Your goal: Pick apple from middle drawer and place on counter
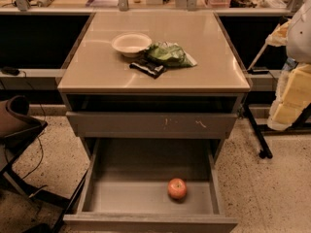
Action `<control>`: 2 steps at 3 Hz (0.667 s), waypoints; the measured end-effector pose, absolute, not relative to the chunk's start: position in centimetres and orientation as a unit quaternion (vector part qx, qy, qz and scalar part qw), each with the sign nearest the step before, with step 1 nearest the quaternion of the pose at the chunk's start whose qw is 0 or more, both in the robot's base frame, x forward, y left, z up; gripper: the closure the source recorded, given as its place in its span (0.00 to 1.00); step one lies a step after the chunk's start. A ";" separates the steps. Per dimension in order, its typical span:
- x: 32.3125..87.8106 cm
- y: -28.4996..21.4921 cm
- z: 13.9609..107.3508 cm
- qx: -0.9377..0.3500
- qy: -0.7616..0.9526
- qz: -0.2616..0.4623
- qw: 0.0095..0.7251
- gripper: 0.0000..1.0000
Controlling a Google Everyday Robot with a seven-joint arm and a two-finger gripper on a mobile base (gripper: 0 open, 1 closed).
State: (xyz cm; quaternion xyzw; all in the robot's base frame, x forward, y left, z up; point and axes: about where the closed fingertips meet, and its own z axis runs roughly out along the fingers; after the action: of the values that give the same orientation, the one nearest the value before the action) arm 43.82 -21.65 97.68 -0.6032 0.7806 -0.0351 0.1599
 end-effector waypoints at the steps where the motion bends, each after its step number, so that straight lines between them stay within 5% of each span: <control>1: 43.8 -21.6 97.7 -0.603 0.781 -0.035 0.160 0.00; 2: 44.1 -22.3 94.9 -0.599 0.781 -0.009 0.174 0.00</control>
Offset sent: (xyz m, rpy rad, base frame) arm 0.0080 -0.0215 -0.0875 0.1778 0.0488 0.0065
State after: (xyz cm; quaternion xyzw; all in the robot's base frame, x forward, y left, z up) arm 44.07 -22.31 94.88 -0.5992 0.7815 -0.0090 0.1738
